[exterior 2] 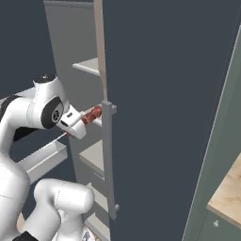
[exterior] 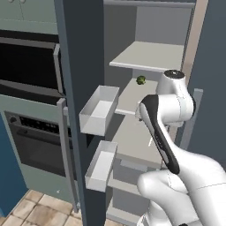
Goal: Store the kebab skewer in the freezer for long-term storage. Close the freezer door after placing the cooked food.
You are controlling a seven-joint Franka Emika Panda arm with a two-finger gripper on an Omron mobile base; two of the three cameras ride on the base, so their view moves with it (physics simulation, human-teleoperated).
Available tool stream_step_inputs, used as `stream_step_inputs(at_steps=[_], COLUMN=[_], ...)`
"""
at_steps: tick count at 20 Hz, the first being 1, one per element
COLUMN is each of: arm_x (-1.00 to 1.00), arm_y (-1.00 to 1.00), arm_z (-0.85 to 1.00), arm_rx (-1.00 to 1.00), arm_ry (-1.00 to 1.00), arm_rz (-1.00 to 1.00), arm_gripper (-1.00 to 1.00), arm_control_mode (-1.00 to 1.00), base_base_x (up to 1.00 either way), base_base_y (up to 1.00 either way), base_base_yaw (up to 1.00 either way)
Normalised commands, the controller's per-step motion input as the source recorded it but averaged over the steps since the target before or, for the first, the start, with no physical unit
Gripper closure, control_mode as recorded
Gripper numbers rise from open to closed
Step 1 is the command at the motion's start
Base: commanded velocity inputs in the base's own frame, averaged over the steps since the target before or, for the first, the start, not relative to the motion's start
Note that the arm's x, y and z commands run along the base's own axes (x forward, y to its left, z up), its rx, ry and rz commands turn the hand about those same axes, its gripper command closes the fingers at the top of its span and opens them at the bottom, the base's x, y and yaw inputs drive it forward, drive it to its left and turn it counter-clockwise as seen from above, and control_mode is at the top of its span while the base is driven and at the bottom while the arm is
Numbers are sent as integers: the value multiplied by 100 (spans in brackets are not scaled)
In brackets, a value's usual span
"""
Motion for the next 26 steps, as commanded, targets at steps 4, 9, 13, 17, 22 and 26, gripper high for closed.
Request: stream_step_inputs(at_steps=[4, 9, 13, 17, 22, 26], arm_x=[47, 44, 55, 43, 27, 38], arm_y=[0, -7, -7, -2, 0, -2], arm_z=[-2, 0, -1, -18, -33, -9], arm_rx=[-6, 0, 0, -2, -9, -7], arm_ry=[0, 0, -4, -9, -14, -19], arm_rz=[-1, 0, 0, 0, 0, 0], arm_gripper=[100, 100, 100, 100, 100, 100], arm_control_mode=[-100, -100, -100, -100, -100, -100], base_base_x=[0, 0, 0, 0, 0, 0], base_base_y=[0, 0, 0, 0, 0, 0], base_base_yaw=[0, 0, 0, 0, 0, 0])
